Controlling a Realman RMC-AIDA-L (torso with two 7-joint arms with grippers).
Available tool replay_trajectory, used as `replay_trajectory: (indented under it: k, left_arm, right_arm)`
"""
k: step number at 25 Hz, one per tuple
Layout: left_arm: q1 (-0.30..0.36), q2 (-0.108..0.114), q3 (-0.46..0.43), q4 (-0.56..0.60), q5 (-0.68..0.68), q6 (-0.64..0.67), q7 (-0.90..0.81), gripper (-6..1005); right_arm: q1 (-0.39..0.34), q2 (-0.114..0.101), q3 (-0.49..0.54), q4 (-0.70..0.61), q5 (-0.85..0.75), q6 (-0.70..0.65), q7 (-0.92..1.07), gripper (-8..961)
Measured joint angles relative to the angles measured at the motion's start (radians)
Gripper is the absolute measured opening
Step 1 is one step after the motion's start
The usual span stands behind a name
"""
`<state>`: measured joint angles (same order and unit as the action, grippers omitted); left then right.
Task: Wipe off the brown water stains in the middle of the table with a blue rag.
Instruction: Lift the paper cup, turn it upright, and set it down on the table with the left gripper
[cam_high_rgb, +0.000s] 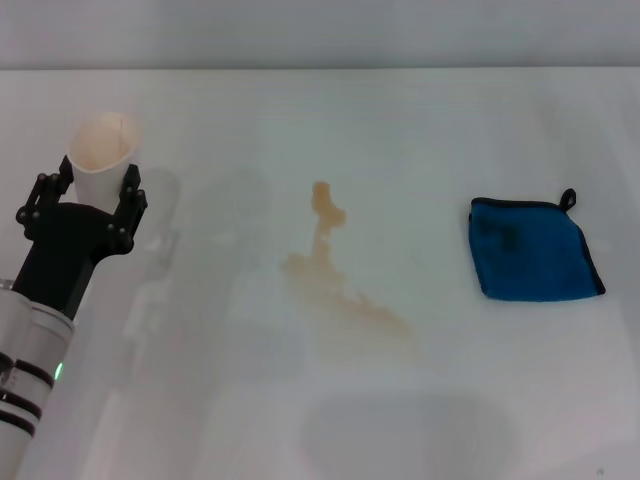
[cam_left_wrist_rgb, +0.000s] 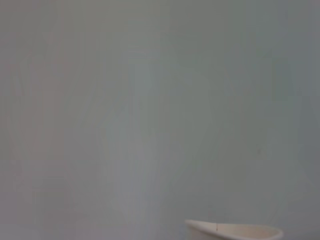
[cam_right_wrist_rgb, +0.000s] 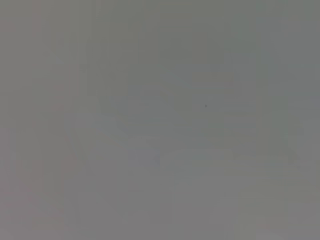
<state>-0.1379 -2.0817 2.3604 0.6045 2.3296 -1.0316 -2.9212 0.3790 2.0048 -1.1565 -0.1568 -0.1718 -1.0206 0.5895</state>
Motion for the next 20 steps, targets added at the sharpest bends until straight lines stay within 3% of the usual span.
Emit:
replay_trajectory:
  k: [20]
  left_arm:
    - [-0.185, -0.005, 0.003, -0.265, -0.026, 0.007, -0.050, 670]
  right_arm:
    - [-0.014, 0.002, 0.027, 0.000, 0.000, 0.002, 0.002, 746]
